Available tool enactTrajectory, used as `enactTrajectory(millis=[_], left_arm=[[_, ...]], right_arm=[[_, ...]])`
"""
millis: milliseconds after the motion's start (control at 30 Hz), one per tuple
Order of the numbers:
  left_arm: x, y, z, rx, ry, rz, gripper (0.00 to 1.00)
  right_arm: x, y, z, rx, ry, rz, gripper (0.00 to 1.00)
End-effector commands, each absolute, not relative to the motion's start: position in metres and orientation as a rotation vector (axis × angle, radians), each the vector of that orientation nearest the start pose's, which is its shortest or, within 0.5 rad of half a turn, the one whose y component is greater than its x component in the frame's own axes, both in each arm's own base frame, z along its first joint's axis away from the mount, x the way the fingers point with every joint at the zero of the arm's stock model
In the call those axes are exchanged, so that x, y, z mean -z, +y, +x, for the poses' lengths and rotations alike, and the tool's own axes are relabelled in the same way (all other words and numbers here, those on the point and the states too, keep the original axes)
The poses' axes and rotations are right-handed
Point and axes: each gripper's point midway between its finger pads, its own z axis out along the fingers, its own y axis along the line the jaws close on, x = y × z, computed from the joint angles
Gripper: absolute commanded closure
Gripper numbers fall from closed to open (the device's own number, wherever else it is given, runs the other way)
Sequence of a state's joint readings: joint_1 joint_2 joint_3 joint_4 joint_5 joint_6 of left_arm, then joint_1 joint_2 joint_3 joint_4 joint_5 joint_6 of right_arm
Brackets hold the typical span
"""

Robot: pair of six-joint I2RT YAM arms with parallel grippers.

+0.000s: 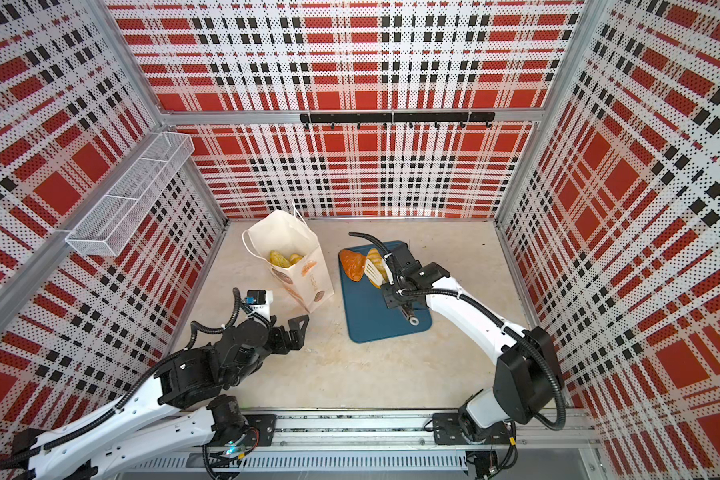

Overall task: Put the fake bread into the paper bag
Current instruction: 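Lift the croissant over the paper bag opening with the right gripper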

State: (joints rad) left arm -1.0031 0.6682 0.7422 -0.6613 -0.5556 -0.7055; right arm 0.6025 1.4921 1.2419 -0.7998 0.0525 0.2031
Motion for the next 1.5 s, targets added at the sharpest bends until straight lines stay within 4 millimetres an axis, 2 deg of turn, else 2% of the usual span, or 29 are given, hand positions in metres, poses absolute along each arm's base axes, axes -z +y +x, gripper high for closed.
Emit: enactTrajectory(millis=[0,167,633,900,1167,1333,1467], left_arm=[[-0.252,-0.131,0.203,0.377,2.046,-0.026,0.01],[-0.264,-0.121,0.203,0.362,2.035,-0.02,0.01],[-0.287,-0.11,0.206,0.371,2.012,-0.005,0.01],[-0.292,-0.1,0.208,0.349,2.006,-0.024,0.01],[-0.287,-0.098,0.208,0.347,2.014,-0.042,0.01],[-0.284,-0.094,0.207,0.349,2.01,-0.065,0.01],[-0.274,-0.095,0.206,0.366,2.029,-0.077,0.01]], right_arm=[[-0.212,0.226,0.325,-0.325,2.427,-0.49,0.58],[-0.231,0.242,0.325,-0.365,2.382,-0.517,0.57],[-0.29,0.284,0.319,-0.481,2.243,-0.598,0.57],[-0.326,0.314,0.316,-0.552,2.143,-0.65,0.57],[-0.345,0.348,0.312,-0.58,2.077,-0.735,0.56],[-0.347,0.372,0.313,-0.598,2.052,-0.79,0.56],[-0.345,0.388,0.315,-0.589,2.049,-0.829,0.55]])
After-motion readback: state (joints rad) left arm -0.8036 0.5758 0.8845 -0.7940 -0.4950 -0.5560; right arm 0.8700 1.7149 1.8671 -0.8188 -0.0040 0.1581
